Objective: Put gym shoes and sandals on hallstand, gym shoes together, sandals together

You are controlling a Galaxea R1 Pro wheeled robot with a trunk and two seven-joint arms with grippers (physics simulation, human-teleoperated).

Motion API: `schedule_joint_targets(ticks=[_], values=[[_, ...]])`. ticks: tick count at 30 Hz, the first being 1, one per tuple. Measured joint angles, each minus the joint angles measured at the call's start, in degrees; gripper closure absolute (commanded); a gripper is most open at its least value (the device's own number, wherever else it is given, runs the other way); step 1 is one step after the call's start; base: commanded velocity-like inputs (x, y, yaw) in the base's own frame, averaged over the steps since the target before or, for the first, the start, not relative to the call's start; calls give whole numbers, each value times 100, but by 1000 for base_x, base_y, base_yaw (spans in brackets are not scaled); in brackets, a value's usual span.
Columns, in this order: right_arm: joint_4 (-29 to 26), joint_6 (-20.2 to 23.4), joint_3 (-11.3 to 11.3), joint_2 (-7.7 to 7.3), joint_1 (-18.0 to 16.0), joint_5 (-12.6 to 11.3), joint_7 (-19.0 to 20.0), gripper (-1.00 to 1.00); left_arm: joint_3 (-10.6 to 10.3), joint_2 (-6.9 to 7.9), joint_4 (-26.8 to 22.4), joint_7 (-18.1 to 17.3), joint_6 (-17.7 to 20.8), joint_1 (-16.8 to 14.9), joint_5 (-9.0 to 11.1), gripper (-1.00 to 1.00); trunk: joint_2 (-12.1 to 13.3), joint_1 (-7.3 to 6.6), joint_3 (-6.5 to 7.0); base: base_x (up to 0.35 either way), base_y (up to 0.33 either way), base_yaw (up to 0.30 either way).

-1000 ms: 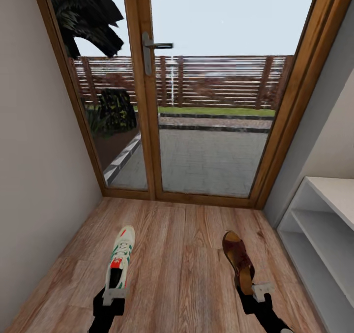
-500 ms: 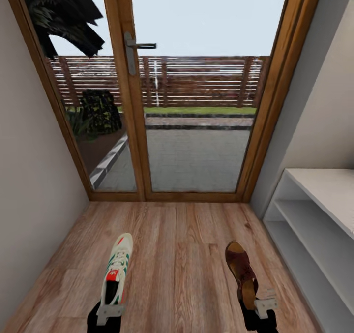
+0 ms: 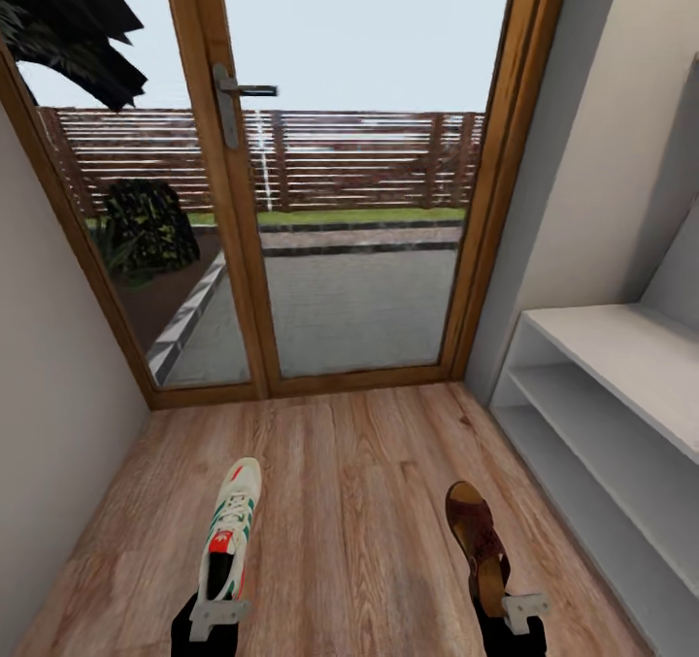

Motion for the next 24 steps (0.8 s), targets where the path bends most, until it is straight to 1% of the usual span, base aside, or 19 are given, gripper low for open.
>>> schedule_joint_targets(ticks=[7,13,20,24], values=[[0,0,-2,-4,0,-7,26,100,1,18,-20,-20,-5,0,3,100,0,-1,0,-112,291,-270],[2,-7,0,-8,-2,-6,25,100,23,48,-3,-3,-4,5,10,100,0,-2,0,31,303,-37],[2,-8,1,-6,-2,2,28,100,11,48,-13,-17,-13,10,-1,100,0,-3,0,136,295,-4],[2,-14,1,-3,-2,4,24,100,9,46,0,-22,-53,10,-8,100,0,-3,0,123,194,-21]])
